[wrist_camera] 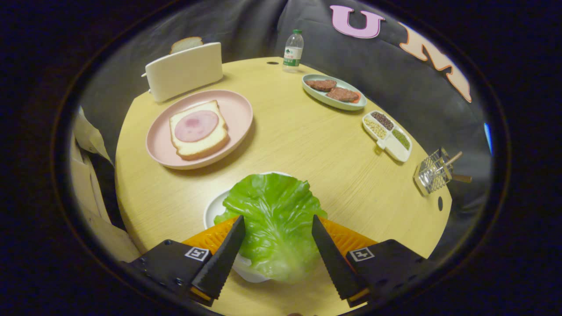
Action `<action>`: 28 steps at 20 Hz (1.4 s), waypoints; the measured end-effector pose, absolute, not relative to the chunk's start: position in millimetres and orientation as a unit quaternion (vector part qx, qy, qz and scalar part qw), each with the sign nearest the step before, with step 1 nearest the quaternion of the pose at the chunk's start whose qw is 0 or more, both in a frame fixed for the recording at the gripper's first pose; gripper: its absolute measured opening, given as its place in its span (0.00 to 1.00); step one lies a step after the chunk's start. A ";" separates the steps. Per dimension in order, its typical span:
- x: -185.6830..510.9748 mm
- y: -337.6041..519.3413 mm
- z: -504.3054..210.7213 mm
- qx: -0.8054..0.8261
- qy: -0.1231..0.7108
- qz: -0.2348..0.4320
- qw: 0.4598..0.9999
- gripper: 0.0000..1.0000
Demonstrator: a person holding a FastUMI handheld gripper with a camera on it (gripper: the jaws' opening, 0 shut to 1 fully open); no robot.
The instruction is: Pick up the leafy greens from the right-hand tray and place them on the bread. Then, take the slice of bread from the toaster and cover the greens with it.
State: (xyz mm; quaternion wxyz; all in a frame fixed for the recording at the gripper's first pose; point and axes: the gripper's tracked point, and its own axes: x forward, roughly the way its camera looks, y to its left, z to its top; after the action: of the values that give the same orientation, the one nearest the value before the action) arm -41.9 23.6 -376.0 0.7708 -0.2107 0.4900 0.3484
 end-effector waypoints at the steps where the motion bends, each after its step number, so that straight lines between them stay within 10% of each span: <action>1: -46.8 24.3 -380.5 -0.204 0.501 0.350 0.765 0.99; 4: -51.9 27.9 -382.6 -0.180 0.524 0.353 0.754 0.95; 13: -62.7 32.3 -383.1 -0.166 0.548 0.351 0.741 0.22; 17: -68.7 36.9 -377.5 -0.176 0.539 0.364 0.739 0.04; 28: -64.8 65.0 -315.7 -0.170 0.498 0.369 0.766 0.04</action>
State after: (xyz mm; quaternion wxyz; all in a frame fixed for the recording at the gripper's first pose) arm -64.8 65.0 -315.7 0.7661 -0.1701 0.4980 0.3689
